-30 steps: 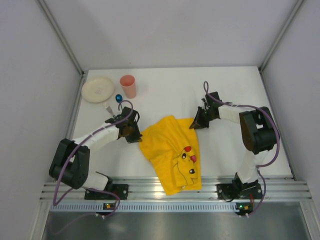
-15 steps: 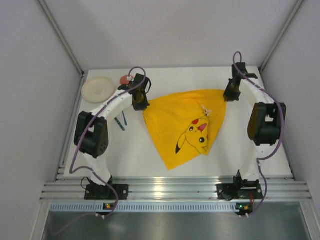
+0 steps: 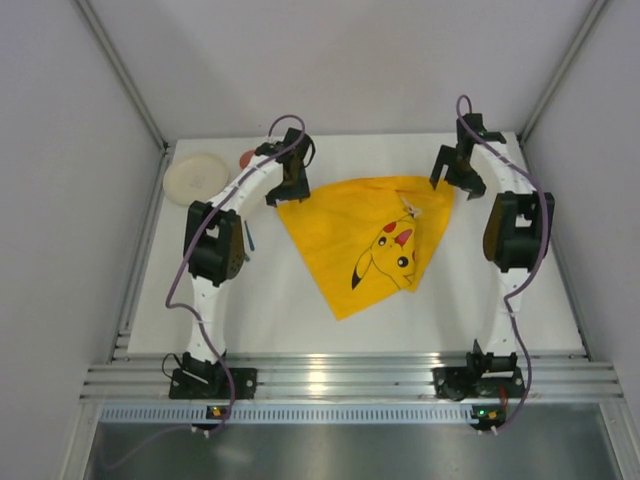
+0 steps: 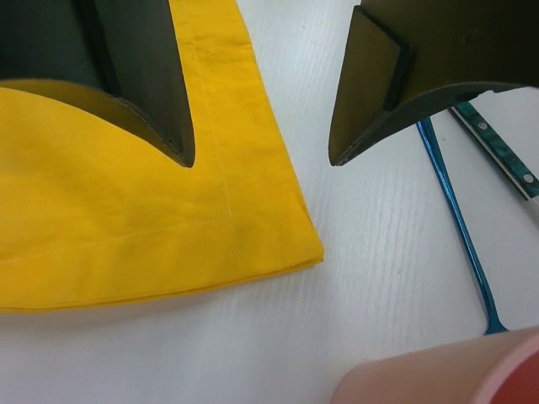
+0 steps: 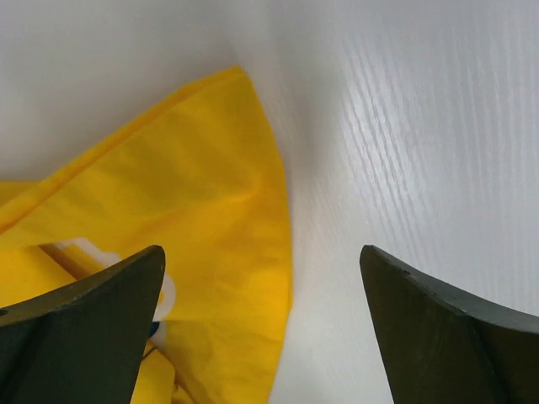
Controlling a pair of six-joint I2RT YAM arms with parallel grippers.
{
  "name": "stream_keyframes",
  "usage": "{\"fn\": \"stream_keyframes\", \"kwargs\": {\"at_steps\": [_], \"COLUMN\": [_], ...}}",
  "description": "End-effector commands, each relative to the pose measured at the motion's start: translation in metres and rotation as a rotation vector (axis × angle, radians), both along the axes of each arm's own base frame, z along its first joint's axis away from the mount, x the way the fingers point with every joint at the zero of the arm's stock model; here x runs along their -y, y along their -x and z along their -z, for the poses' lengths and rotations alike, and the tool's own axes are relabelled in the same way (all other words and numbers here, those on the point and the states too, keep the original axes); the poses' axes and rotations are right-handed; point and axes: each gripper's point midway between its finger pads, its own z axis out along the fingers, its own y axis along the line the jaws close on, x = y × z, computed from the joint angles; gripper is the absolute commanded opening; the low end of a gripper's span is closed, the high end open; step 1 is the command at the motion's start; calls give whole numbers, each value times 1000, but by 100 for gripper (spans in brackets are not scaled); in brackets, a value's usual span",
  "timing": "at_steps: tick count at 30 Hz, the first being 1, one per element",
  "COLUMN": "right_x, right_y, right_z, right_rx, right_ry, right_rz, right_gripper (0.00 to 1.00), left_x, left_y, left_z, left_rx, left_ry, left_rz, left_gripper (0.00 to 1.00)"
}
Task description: Set the dinner table for one person
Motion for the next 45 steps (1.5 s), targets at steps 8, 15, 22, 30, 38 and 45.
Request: {"fn": "stream_keyframes", "kwargs": {"at_steps": [8, 15, 22, 30, 38, 45], "right_x": [-35, -64, -78, -81, -82, -74], "right_y": [125, 187, 172, 157, 153, 160], "right_z": [-6, 57, 77, 86, 86, 81], "right_rx": [-13, -98, -82, -78, -70, -91], "right_ry": [-237, -409, -483, -503, -500, -455], "right_rz": [8, 11, -7, 8, 3, 9], "right_gripper": [100, 100, 99, 82, 27, 0], "left_x": [47, 75, 100, 117, 115, 99], "left_y": [112, 203, 202, 190, 181, 175], "left_z": [-53, 20, 42, 71, 69, 57], "left_rx": [6, -154, -186, -255, -262, -243], "left_ry": [278, 407, 421, 400, 342, 280], "left_rz": [126, 199, 217, 248, 268, 257], "left_gripper": [61, 61, 65, 34, 0, 0]}}
